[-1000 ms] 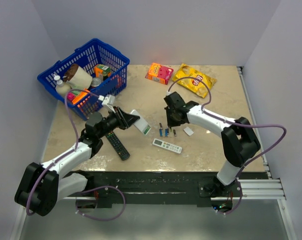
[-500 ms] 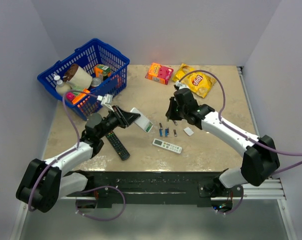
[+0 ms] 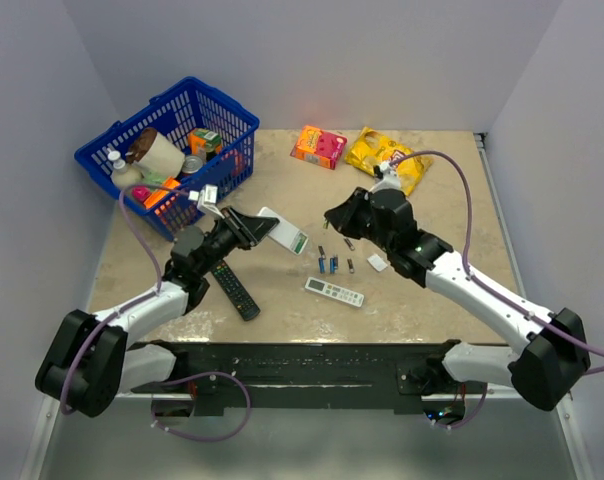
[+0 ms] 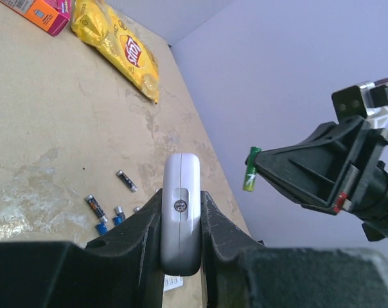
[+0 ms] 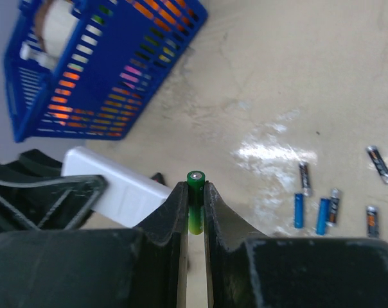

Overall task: Load the batteries into the remote control
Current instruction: Load the battery into the remote control.

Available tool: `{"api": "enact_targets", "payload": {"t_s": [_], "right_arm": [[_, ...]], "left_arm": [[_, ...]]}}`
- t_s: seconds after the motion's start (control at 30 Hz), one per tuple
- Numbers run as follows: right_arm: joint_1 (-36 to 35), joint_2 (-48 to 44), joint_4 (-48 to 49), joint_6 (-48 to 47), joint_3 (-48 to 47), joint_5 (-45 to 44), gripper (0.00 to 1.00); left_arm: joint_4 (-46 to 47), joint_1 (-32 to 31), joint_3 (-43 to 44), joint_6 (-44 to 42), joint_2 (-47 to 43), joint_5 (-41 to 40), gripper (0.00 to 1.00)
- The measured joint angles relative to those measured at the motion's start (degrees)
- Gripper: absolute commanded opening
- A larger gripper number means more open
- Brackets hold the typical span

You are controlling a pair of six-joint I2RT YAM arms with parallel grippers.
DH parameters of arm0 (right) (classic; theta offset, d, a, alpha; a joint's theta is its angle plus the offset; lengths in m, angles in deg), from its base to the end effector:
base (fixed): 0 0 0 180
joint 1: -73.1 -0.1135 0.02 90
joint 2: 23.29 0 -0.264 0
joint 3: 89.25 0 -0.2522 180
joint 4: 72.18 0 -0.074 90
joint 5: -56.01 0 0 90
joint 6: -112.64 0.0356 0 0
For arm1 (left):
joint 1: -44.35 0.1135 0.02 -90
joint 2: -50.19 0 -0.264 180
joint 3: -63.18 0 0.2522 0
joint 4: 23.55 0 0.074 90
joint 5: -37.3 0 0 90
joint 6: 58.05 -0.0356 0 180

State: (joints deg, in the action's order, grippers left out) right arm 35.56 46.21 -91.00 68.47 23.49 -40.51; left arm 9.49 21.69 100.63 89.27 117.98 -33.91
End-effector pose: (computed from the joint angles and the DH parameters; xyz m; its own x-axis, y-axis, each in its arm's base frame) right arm 0.2258 0.1684 0.3116 -0.5725 0.4588 -0.6795 -0.1589 0.7510 0.6409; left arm 0.2221 -0.1051 0.2356 -0.5334 -0.6408 -0.5521 0.3938 0.3895 -0.8326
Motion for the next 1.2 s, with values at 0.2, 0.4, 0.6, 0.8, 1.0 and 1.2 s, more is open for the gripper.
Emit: {"api": "enact_targets", "payload": {"t_s": [0.2,0.4,0.6,0.8,1.0,1.2], "right_arm": [[-5.5,-1.3,8.7,2.4,1.6,-4.2,0.0],[-8.5,-1.1,13.2,3.1,3.6,-7.7,0.0],[-9.5,0.6,15.3,3.0,4.0,-9.9,0.0],[-10.4,1.8,15.9,2.8,4.1,-11.1,0.0],[-10.9,2.2,16.7,2.6,4.1,-11.8,0.0],[-11.3,2.4,17.2,2.4,4.2,-12.0,0.0]], "left_arm": [[3.0,-0.6,0.0,3.6,1.5,-1.5,0.0],[6.1,-0.7,0.0,7.7,1.5,-2.9,0.0],[7.0,-1.0,0.0,9.9,1.5,-4.6,0.0],[8.4,-1.2,0.0,12.0,1.5,-5.2,0.0],[9.2,-1.2,0.0,12.8,1.7,-5.7,0.0],[9.5,-1.3,0.0,13.9,1.9,-6.0,0.0]]}}
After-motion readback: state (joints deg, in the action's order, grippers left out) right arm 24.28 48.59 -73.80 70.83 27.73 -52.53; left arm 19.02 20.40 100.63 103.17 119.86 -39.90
